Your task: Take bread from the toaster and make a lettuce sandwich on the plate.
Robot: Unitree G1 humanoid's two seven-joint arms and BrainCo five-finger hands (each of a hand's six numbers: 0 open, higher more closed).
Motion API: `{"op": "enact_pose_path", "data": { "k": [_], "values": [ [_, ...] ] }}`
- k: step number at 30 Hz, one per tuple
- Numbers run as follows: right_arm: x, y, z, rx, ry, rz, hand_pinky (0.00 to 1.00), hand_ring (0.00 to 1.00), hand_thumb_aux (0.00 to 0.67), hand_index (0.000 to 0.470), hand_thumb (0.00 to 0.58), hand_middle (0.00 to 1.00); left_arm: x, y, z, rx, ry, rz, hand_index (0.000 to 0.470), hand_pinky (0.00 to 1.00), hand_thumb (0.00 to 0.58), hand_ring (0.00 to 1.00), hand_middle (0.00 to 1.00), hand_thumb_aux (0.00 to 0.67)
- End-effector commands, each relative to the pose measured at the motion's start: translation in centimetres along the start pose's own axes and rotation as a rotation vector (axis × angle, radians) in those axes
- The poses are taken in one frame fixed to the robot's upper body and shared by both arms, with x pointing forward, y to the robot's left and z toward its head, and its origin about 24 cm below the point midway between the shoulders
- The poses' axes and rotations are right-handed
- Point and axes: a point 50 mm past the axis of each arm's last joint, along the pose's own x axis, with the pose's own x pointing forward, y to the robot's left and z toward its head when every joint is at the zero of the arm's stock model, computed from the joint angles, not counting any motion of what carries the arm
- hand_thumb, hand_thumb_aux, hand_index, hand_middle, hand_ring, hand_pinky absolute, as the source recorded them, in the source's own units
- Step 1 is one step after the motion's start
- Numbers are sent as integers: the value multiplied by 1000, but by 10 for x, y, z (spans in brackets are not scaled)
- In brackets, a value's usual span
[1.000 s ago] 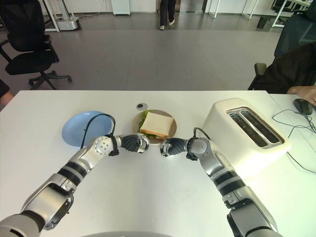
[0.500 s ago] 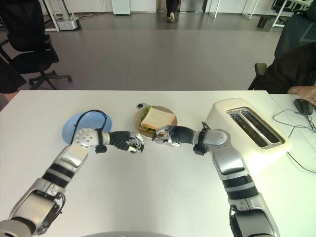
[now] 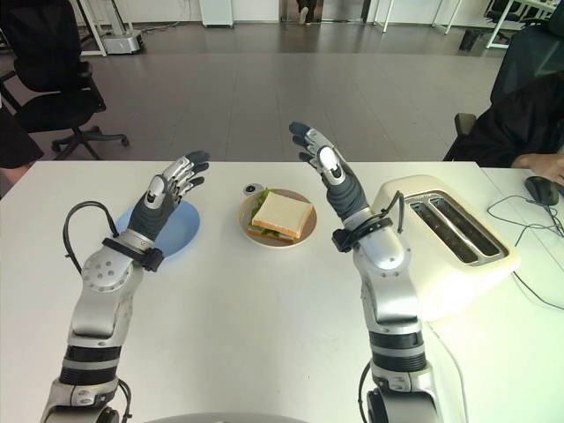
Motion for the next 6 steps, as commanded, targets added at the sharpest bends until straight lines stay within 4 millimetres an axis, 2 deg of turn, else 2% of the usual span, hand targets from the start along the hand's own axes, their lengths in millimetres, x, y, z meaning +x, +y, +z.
{"op": "enact_pose_path", "data": {
  "k": [1,6],
  "values": [
    [-2,8,-17,-19,31,-31,0,0,0,0,0,0,0,-2,-3,-8,-14,80,0,0,0,0,0,0],
    [-4,8,-32,-16,72,-70,0,0,0,0,0,0,-2,-3,-8,-8,-8,119,0,0,0,0,0,0]
  ]
}}
